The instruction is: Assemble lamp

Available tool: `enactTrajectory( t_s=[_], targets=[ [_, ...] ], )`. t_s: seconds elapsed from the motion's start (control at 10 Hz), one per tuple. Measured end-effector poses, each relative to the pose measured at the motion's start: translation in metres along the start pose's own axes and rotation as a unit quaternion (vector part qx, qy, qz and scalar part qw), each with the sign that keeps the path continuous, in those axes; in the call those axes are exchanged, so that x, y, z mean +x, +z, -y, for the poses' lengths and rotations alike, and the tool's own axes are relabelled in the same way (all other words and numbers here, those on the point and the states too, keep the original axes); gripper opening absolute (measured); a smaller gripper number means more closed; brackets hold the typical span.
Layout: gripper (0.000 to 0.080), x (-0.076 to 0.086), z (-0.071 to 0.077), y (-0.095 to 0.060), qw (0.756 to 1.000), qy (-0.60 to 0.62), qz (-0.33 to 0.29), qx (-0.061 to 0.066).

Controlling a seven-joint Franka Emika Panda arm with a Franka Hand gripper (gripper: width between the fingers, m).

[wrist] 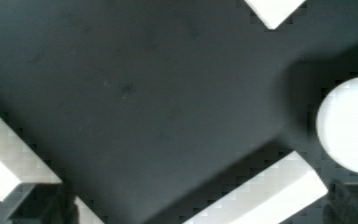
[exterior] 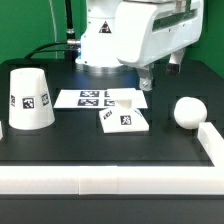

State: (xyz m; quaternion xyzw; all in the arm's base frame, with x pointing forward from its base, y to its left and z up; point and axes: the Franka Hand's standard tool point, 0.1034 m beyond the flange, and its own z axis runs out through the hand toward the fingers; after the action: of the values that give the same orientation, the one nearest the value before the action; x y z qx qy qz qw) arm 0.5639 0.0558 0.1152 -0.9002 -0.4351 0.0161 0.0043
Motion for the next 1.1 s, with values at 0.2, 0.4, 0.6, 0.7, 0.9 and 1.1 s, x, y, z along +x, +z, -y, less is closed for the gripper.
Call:
enactTrajectory(
  t_s=[0.2,0.4,0.6,0.7,0.9,1.1],
  targets=[
    [0.0699,0.0,0.0,0.0,1.0,0.0,0.0,0.0],
    [0.0699,0.0,0.0,0.0,1.0,0.0,0.0,0.0],
    [0.0699,-0.012,0.002,0.001,1.0,-0.006,0.003,0.001],
    [0.0699,-0.03,0.009,0.0,1.0,0.0,0.003,-0.001],
    [0.0699,-0.072,0.022,0.008,1.0,-0.003,0.005,-0.001],
    [0.0699,-0.103,0.032,0.02,1.0,0.005,0.011,0.006]
  ],
)
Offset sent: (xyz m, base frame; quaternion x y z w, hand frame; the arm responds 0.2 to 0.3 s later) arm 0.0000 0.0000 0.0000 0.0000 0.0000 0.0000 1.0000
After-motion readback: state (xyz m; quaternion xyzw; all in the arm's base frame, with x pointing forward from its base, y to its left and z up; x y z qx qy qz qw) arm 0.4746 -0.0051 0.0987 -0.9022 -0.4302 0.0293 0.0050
